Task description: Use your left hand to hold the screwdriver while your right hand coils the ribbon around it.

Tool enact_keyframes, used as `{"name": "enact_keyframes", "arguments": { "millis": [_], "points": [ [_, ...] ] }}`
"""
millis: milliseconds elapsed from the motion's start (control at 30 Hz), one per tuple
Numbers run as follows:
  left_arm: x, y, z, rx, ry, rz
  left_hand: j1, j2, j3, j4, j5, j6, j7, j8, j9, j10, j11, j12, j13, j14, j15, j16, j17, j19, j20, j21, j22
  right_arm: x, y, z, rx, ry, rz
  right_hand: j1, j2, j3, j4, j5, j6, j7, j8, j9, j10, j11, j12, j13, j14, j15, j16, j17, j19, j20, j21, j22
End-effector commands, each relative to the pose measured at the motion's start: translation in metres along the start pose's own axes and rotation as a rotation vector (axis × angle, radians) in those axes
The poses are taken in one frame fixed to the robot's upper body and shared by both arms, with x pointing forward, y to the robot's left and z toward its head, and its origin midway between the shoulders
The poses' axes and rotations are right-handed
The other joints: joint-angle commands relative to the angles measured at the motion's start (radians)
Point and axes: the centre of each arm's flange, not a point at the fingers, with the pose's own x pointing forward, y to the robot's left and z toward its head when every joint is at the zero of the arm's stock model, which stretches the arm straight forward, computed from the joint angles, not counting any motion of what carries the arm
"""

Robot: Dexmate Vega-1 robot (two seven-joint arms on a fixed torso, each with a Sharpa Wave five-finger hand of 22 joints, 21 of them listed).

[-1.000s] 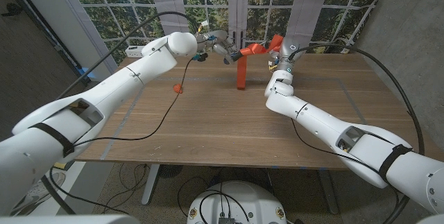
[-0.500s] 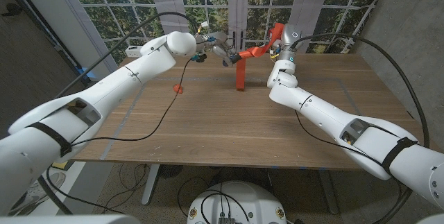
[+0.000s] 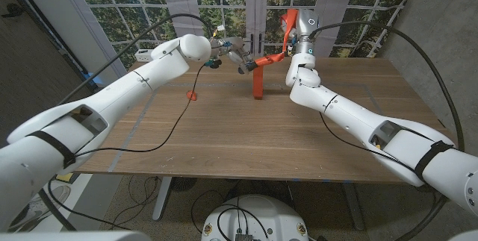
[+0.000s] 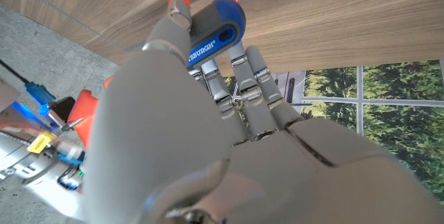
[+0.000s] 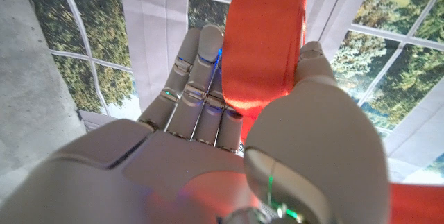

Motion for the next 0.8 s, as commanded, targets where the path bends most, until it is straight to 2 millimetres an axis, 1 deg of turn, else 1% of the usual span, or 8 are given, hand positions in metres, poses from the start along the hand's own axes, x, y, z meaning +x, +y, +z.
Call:
{"name": "enact_keyframes", "arguments": {
  "millis": [33,167,367,433,467,567,700,800],
  "points": [
    [0.004,-0.001,-0.004,0.004,0.002,-0.001,0.118,0.15,0.019,0.018,0.002,0.048,-0.001,0.01,0.008,0.029,-0.015,0.007,0.008,0.175,-0.257,0.007,0.299,0.003,0.005,0.003,0.006,0.005,-0.021,0.035,0.032,-0.113,-0.056,0.23,0.222,0.001,0.006,0.005,0.018,-0.001,0.001,0.003,0.041,-0.041,0.003,0.279,0.037,-0.081,0.001,0.007,-0.002,-0.033,-0.003,0.001],
    [0.007,-0.002,-0.003,0.001,-0.004,0.003,0.116,0.148,0.018,0.019,0.001,0.059,0.002,0.013,0.007,0.038,-0.015,0.011,0.011,0.182,-0.256,0.01,0.303,0.005,0.004,0.005,0.006,0.004,-0.027,0.047,0.022,-0.153,-0.076,0.231,0.221,0.001,0.006,0.004,0.017,-0.002,-0.001,0.002,0.042,-0.042,0.002,0.277,0.034,-0.082,-0.003,0.005,-0.001,-0.035,-0.002,0.001],
    [0.012,-0.002,-0.006,-0.005,-0.001,0.007,0.116,0.147,0.016,0.019,0.0,0.065,-0.001,0.015,0.006,0.042,-0.015,0.012,0.011,0.186,-0.256,0.011,0.304,0.007,0.003,0.006,0.006,0.0,-0.04,0.058,0.031,-0.185,-0.112,0.231,0.223,0.002,0.008,0.001,0.01,-0.002,-0.001,0.006,0.038,-0.044,0.001,0.279,0.034,-0.081,-0.003,0.008,-0.004,-0.038,-0.003,0.002],
    [0.013,-0.001,-0.006,0.002,0.003,0.017,0.116,0.145,0.016,0.019,0.0,0.073,0.001,0.017,0.005,0.048,-0.014,0.012,0.009,0.19,-0.256,0.012,0.305,0.008,0.003,0.007,0.006,-0.001,-0.044,0.059,0.057,-0.191,-0.113,0.231,0.223,0.002,0.009,0.0,0.01,-0.006,-0.003,0.004,0.036,-0.046,0.001,0.28,0.032,-0.082,-0.005,0.008,-0.007,-0.04,-0.004,0.002],
    [0.014,0.0,-0.007,-0.006,0.003,0.015,0.115,0.144,0.015,0.019,0.0,0.075,0.006,0.017,0.005,0.05,-0.013,0.011,0.008,0.195,-0.256,0.015,0.307,0.009,0.002,0.008,0.006,-0.002,-0.047,0.061,0.049,-0.195,-0.124,0.231,0.224,0.003,0.009,0.0,0.009,-0.007,-0.004,0.003,0.036,-0.046,0.0,0.28,0.031,-0.082,-0.006,0.007,-0.006,-0.039,-0.003,0.002],
    [0.017,0.001,-0.008,0.003,0.014,0.018,0.115,0.143,0.014,0.019,-0.001,0.076,0.006,0.017,0.004,0.052,-0.012,0.012,0.01,0.197,-0.256,0.014,0.305,0.011,0.001,0.009,0.006,-0.006,-0.054,0.063,0.078,-0.2,-0.141,0.232,0.223,0.003,0.009,-0.002,0.006,-0.01,-0.006,0.004,0.031,-0.044,-0.001,0.282,0.029,-0.083,-0.009,0.006,-0.008,-0.04,-0.003,0.002],
    [0.021,0.002,-0.011,-0.002,0.032,0.032,0.116,0.14,0.013,0.018,-0.001,0.082,0.019,0.018,0.003,0.058,-0.006,0.014,0.011,0.199,-0.256,0.013,0.305,0.012,0.001,0.01,0.006,-0.012,-0.066,0.065,0.092,-0.211,-0.168,0.235,0.226,0.006,0.01,-0.003,-0.004,-0.007,-0.011,0.004,0.025,-0.045,-0.005,0.28,0.021,-0.083,-0.017,-0.001,-0.014,-0.043,-0.003,0.003],
    [0.023,0.004,-0.012,0.015,0.05,0.053,0.117,0.14,0.013,0.017,-0.001,0.083,0.02,0.018,0.003,0.06,-0.005,0.015,0.013,0.202,-0.256,0.014,0.304,0.013,0.0,0.01,0.006,-0.016,-0.076,0.067,0.076,-0.222,-0.196,0.236,0.228,0.008,0.01,-0.004,-0.009,-0.003,-0.012,0.008,0.022,-0.044,-0.007,0.28,0.022,-0.082,-0.016,0.002,-0.015,-0.043,-0.002,0.003]
  ]
}}
